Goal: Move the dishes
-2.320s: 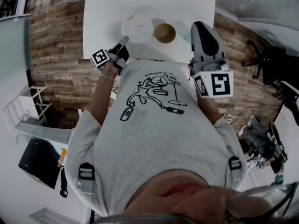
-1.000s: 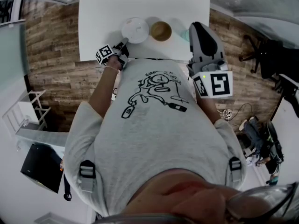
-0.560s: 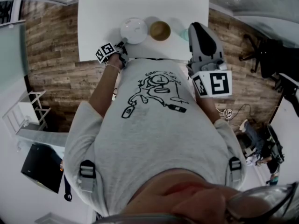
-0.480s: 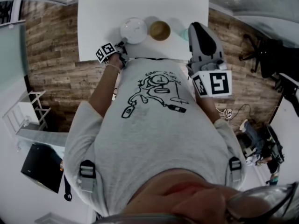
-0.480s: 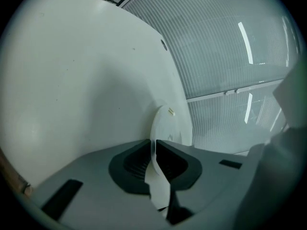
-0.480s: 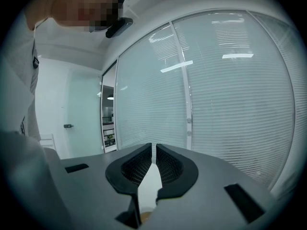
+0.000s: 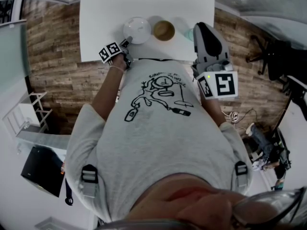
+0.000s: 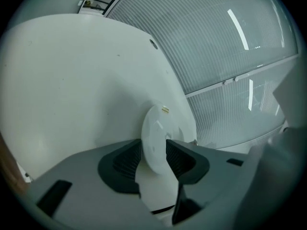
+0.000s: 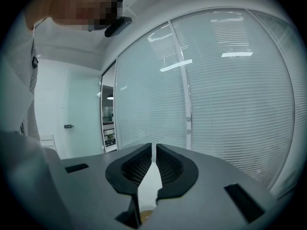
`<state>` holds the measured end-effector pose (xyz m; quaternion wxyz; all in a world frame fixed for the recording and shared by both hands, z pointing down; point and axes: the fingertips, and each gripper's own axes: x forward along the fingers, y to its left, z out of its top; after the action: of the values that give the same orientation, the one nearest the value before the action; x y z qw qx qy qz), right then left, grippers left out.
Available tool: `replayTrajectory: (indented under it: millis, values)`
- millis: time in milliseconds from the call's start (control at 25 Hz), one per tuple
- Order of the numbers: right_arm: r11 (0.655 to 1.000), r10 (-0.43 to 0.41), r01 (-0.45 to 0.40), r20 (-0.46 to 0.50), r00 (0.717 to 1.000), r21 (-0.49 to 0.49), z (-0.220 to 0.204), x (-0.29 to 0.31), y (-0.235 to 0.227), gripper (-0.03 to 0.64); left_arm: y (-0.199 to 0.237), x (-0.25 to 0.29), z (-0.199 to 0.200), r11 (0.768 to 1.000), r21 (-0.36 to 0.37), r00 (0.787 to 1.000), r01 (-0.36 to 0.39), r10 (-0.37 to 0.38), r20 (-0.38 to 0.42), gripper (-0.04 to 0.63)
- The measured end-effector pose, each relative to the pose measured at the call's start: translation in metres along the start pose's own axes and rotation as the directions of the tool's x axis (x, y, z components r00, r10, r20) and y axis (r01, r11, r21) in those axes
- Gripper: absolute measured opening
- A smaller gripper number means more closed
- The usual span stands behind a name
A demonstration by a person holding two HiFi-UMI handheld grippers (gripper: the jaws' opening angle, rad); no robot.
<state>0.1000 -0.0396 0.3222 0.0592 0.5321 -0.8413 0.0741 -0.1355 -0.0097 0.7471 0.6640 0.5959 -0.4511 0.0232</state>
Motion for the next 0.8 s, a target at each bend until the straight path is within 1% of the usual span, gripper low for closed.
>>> replayTrajectory:
  millis: [160,280,360,400,480,560,600,640,680,720,760,800]
  values:
    - [1.0,0.004,-0.004,-0.003,1.0,-0.002,0.0,0.001,0.001,0.052,0.0,-0.005,0.005,0.997,0.063,0.999,-0.048,0.047,0.009,0.186]
    - [1.0,0.007,-0.007,-0.006,1.0,-0.002,-0.001,0.002,0.001,0.052,-0.007,-0.014,0.013,0.989,0.129,0.997,-0.072,0.068,0.035,0.192]
    - [1.0,0.008,-0.008,-0.009,1.0,0.0,-0.002,0.004,0.001,0.052,-0.021,-0.02,0.019,0.98,0.194,0.998,-0.055,0.047,0.045,0.192]
    - [1.0,0.01,-0.01,-0.01,1.0,0.0,-0.003,0.005,0.001,0.052,-0.031,-0.022,0.021,0.971,0.235,0.999,-0.038,0.028,0.046,0.192]
    - [1.0,0.014,-0.014,-0.013,1.0,-0.004,-0.003,0.006,0.002,0.052,-0.057,-0.03,0.024,0.943,0.332,0.999,-0.005,-0.011,0.047,0.192]
    - [1.0,0.017,-0.017,-0.014,1.0,-0.006,-0.003,0.006,0.002,0.052,-0.088,-0.04,0.027,0.904,0.427,0.997,0.021,-0.051,0.058,0.19]
    - [1.0,0.018,-0.018,-0.013,1.0,-0.007,-0.004,0.006,0.002,0.052,-0.105,-0.046,0.03,0.881,0.473,0.995,0.031,-0.073,0.07,0.19]
    - [1.0,0.018,-0.018,-0.012,1.0,-0.006,-0.003,0.005,0.002,0.052,-0.123,-0.053,0.033,0.853,0.52,0.992,0.037,-0.095,0.085,0.19]
    - [1.0,0.019,-0.019,-0.011,1.0,-0.006,-0.003,0.006,0.002,0.052,-0.141,-0.061,0.037,0.819,0.573,0.988,0.036,-0.115,0.102,0.186]
    - [1.0,0.021,-0.021,-0.01,1.0,-0.007,-0.003,0.006,0.002,0.052,-0.159,-0.068,0.04,0.775,0.631,0.984,0.029,-0.134,0.12,0.184]
    - [1.0,0.022,-0.022,-0.01,1.0,-0.007,-0.003,0.006,0.002,0.052,-0.177,-0.076,0.043,0.723,0.691,0.979,0.016,-0.153,0.137,0.178]
    - [1.0,0.023,-0.024,-0.01,1.0,-0.007,-0.002,0.006,0.003,0.052,-0.195,-0.084,0.045,0.665,0.747,0.973,0.002,-0.174,0.153,0.173]
